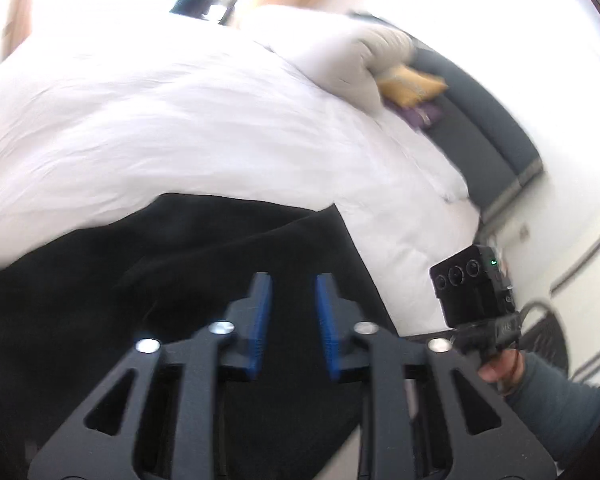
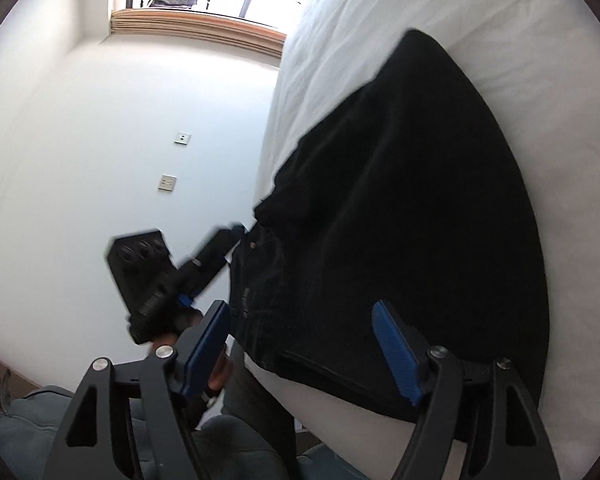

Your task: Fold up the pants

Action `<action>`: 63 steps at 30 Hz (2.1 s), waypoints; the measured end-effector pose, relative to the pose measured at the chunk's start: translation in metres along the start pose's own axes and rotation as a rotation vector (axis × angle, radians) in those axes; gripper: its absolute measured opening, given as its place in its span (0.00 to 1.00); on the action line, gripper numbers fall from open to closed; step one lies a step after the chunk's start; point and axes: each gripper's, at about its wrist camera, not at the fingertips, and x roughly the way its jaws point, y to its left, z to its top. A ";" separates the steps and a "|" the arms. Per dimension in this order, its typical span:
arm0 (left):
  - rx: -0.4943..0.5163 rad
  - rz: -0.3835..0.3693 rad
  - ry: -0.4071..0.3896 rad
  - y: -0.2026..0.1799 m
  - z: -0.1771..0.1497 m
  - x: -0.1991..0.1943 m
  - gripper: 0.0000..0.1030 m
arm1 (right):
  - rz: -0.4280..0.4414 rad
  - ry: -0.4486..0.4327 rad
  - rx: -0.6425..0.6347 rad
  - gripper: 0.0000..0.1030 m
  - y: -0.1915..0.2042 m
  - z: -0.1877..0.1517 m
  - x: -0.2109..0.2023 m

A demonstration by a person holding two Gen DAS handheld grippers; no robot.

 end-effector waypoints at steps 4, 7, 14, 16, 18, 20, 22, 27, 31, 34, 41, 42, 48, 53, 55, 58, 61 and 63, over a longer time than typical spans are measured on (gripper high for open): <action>-0.102 0.037 0.178 0.047 0.002 0.058 0.32 | -0.013 -0.039 0.052 0.54 -0.009 0.000 -0.001; -0.188 -0.015 0.129 0.067 -0.001 0.040 0.32 | -0.064 0.012 0.034 0.56 -0.003 -0.010 -0.004; -0.265 0.155 -0.038 0.059 -0.032 -0.025 0.52 | -0.046 0.026 0.008 0.58 0.017 -0.030 -0.027; -0.266 0.169 -0.094 0.046 -0.051 -0.051 0.74 | 0.023 0.008 -0.054 0.64 0.044 -0.027 -0.020; -0.280 0.219 -0.135 0.037 -0.074 -0.079 0.86 | 0.051 -0.002 -0.101 0.68 0.065 -0.020 -0.006; -0.350 0.198 -0.164 0.040 -0.098 -0.109 0.86 | 0.068 0.014 -0.129 0.68 0.082 -0.013 0.019; -0.416 0.192 -0.206 0.045 -0.113 -0.137 0.86 | 0.080 0.026 -0.144 0.68 0.091 -0.004 0.042; -0.618 0.328 -0.451 0.082 -0.154 -0.219 0.98 | 0.123 0.018 -0.118 0.68 0.099 0.020 0.084; -0.850 0.290 -0.452 0.123 -0.185 -0.223 0.99 | 0.142 0.077 -0.131 0.69 0.113 0.019 0.111; -0.864 0.242 -0.434 0.127 -0.186 -0.204 0.99 | 0.154 0.146 -0.175 0.69 0.128 0.023 0.136; -0.924 0.194 -0.394 0.152 -0.189 -0.175 0.97 | 0.027 0.189 -0.036 0.69 0.076 0.039 0.168; -0.923 0.184 -0.394 0.154 -0.190 -0.174 0.97 | 0.011 0.197 -0.019 0.64 0.065 0.038 0.169; -0.995 0.147 -0.342 0.182 -0.201 -0.184 0.31 | 0.014 0.198 0.011 0.57 0.049 0.035 0.168; -1.029 0.092 -0.348 0.188 -0.192 -0.183 0.14 | -0.034 0.213 0.055 0.37 0.040 0.037 0.172; -1.018 0.086 -0.358 0.184 -0.186 -0.185 0.12 | -0.064 0.210 0.068 0.24 0.037 0.037 0.173; -0.972 0.098 -0.368 0.172 -0.176 -0.194 0.11 | -0.070 0.198 0.099 0.20 0.033 0.036 0.173; -0.895 0.113 -0.381 0.150 -0.159 -0.206 0.11 | -0.071 0.189 0.087 0.20 0.033 0.035 0.171; -0.837 0.111 -0.391 0.135 -0.141 -0.211 0.11 | -0.069 0.184 0.083 0.20 0.032 0.034 0.171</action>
